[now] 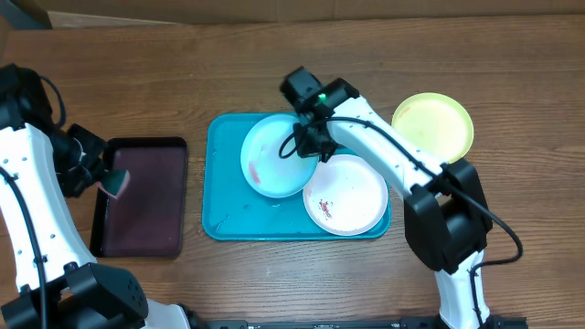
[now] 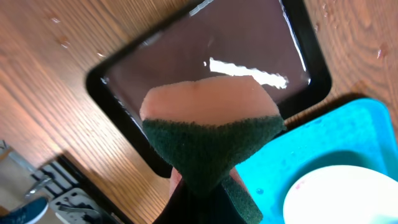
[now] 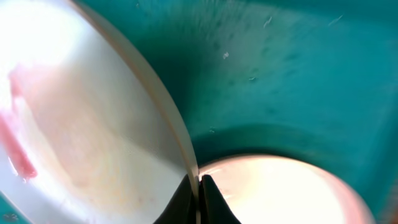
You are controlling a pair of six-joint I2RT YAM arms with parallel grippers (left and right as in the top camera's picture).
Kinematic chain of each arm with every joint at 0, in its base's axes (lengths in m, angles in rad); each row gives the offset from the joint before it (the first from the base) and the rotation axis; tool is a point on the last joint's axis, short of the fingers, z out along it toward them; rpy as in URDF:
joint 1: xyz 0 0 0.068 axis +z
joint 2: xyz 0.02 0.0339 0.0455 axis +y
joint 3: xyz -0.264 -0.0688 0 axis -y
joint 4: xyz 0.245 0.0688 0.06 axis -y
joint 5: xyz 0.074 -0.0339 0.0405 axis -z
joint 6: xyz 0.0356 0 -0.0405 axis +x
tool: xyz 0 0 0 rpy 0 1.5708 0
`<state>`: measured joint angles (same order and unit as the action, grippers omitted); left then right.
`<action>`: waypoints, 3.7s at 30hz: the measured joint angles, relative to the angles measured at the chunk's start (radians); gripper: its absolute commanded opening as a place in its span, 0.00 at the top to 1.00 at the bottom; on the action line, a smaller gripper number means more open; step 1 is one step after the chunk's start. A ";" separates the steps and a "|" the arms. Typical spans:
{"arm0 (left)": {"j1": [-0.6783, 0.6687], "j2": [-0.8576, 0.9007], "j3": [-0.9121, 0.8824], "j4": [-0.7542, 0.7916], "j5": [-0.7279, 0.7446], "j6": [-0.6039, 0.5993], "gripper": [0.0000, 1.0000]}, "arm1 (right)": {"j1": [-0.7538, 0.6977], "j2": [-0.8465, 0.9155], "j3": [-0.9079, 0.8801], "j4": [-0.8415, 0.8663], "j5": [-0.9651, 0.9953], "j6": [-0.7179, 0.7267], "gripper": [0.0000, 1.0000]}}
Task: Clean dirty plates on tray and stack at the side
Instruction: 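Lift the light-blue plate with the right gripper and carry it right, then lower the light-blue plate onto the yellow plate and release, then move the right gripper to the white plate and pull it to tray center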
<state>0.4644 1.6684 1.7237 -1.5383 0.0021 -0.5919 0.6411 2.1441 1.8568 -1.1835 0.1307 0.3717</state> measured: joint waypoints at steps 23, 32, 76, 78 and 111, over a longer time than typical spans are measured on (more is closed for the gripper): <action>0.001 0.005 -0.231 0.152 0.066 0.022 0.96 | 0.464 -0.027 0.190 -0.280 1.146 -0.164 0.96; 0.001 0.005 -0.231 0.152 0.066 0.023 0.96 | 0.460 -0.027 0.189 -0.308 1.180 -0.167 0.96; 0.001 0.005 -0.231 0.171 0.066 0.045 0.96 | -0.882 -0.035 0.088 -0.364 -0.184 0.333 0.96; 0.001 0.005 -0.231 0.171 0.066 0.045 0.96 | -0.881 -0.035 0.052 -0.347 -0.173 0.328 0.96; 0.001 0.005 -0.231 0.174 0.066 0.045 0.96 | -0.361 -0.036 -0.070 -0.194 -0.251 -0.347 0.00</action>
<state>0.4656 1.6730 1.4925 -1.3643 0.0681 -0.5468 0.2798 2.1082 1.7870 -1.3777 -0.1207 0.0250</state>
